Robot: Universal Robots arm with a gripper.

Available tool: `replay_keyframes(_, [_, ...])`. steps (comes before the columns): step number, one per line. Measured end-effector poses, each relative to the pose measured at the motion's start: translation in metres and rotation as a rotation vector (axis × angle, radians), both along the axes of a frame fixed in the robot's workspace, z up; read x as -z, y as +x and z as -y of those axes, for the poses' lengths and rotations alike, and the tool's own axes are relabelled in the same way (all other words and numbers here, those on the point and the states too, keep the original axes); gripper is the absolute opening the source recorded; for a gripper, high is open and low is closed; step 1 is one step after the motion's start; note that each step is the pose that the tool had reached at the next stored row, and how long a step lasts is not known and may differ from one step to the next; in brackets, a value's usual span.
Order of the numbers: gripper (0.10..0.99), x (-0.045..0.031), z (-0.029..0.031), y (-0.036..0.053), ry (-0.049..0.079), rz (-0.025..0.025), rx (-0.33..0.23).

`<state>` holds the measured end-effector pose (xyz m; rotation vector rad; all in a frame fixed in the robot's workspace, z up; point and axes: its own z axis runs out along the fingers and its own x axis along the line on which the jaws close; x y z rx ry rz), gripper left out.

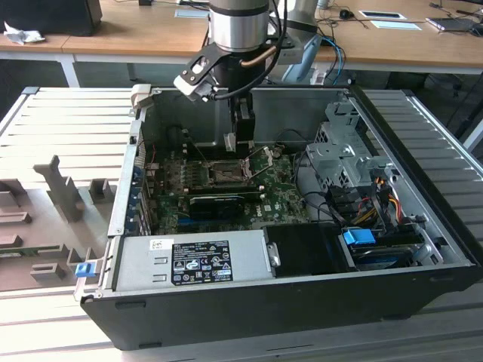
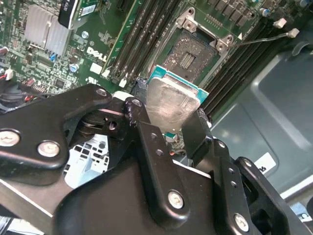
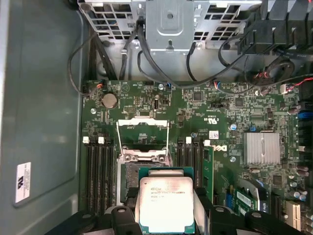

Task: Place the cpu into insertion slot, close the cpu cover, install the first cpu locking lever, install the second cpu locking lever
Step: 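Place the cpu into insertion slot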

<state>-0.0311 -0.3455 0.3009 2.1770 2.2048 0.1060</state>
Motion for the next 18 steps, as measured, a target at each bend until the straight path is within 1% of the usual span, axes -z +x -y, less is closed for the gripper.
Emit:
replay_keyframes(1, [0.529,0.0022,0.0000,-0.0001,0.000,0.0000,0.000])
replay_keyframes(5, [0.529,0.0068,0.0000,-0.0003,0.000,0.0000,0.000])
replay_keyframes(8, [0.529,0.0130,0.0000,-0.0031,0.000,0.0000,0.000])
replay_keyframes(11, [0.529,0.0228,0.0000,-0.0058,0.000,0.0000,0.000])
replay_keyframes(15, [0.529,0.0302,0.0000,-0.0070,0.000,-0.0001,0.000])
replay_keyframes(17, [0.529,0.0390,-0.0004,-0.0079,0.000,0.0000,0.000])
replay_keyframes(18, [0.529,0.0419,-0.0011,-0.0081,0.000,0.0001,0.000])
